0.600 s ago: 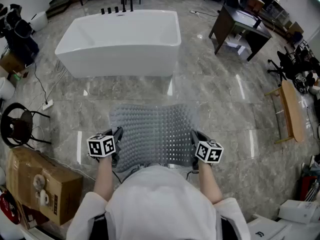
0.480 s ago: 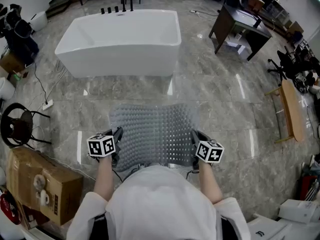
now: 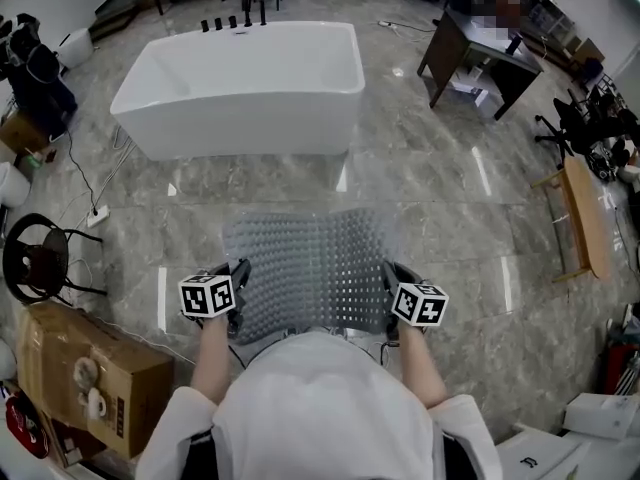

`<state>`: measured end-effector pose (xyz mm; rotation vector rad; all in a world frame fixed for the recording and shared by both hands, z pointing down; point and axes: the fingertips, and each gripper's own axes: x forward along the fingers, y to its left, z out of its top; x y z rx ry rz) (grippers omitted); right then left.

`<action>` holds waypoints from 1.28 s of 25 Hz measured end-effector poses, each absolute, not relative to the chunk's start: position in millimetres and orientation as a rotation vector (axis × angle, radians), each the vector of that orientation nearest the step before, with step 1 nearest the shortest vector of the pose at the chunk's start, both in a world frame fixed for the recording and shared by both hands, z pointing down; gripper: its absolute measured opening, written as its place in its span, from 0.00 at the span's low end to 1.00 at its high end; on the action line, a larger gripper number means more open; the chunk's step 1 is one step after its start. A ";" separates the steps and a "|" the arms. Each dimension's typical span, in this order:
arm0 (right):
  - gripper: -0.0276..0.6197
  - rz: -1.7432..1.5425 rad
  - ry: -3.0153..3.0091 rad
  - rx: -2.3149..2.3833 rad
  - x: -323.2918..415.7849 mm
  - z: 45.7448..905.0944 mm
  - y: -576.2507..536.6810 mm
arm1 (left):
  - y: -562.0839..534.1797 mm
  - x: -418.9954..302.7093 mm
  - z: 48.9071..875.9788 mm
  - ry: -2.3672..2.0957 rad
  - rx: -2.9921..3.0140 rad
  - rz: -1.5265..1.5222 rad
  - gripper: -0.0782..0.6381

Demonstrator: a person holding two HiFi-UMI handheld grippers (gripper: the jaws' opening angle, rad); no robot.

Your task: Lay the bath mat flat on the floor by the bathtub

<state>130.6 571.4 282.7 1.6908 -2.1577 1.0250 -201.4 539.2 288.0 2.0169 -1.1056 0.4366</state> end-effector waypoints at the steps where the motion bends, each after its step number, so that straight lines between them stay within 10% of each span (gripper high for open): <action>1: 0.10 1.024 -2.157 1.696 127.5 282.7 570.7 | 537.9 -204.5 288.5 -1.103 2.020 0.437 0.17; 32: 0.10 1.086 -2.209 1.619 154.2 285.0 449.6 | 430.3 -187.5 293.6 -1.169 1.942 0.396 0.17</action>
